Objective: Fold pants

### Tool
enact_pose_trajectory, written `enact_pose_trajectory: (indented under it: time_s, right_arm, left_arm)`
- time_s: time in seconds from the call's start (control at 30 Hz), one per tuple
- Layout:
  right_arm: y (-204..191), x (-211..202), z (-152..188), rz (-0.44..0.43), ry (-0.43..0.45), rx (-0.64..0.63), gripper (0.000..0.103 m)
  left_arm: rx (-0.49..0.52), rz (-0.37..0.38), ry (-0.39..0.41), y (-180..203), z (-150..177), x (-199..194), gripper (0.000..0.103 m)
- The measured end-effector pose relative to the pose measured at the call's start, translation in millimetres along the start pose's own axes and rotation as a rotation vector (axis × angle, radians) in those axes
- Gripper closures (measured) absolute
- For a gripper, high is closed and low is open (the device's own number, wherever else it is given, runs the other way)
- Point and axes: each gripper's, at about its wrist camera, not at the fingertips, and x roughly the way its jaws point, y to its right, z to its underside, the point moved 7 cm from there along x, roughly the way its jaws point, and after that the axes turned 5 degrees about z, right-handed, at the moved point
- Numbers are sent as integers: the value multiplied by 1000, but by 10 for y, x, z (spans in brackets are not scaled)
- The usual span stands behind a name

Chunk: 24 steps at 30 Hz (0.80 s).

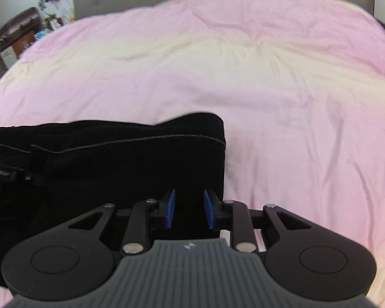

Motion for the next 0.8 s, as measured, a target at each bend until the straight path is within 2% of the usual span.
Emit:
enact_pose_trajectory:
  time_s: [0.1,0.2,0.3,0.37,0.47,0.57,0.7,0.8]
  right_arm:
    - [102,392,114,42,-104,3,86]
    - [134,493,127,45,-125,31,86]
    - [127,321,66,51,-102,10,85]
    - [102,107,71,26,-74,-5,83]
    - [34,-234,188,-42,-64,-16,83]
    - [-58,-485,366,-73,-63,-51,83]
    - [-121,-507,692,-50,-87,-86,83]
    - [-105,-359,858,-44,-104,-89,83]
  left_arm:
    - [8,11,-5,4,-30,112,61]
    - [2,17,0,-5,-33,134,59]
    - [11,16,20,-3,16,9,58]
    - [38,6,44,1,80,-135,54]
    - [91,15,64,91,162,-281,50]
    - [108,39,82,160,285,-434,50]
    - [158,8,62,238,467,-443,55]
    - [125,-25,30,160,517,-308,55]
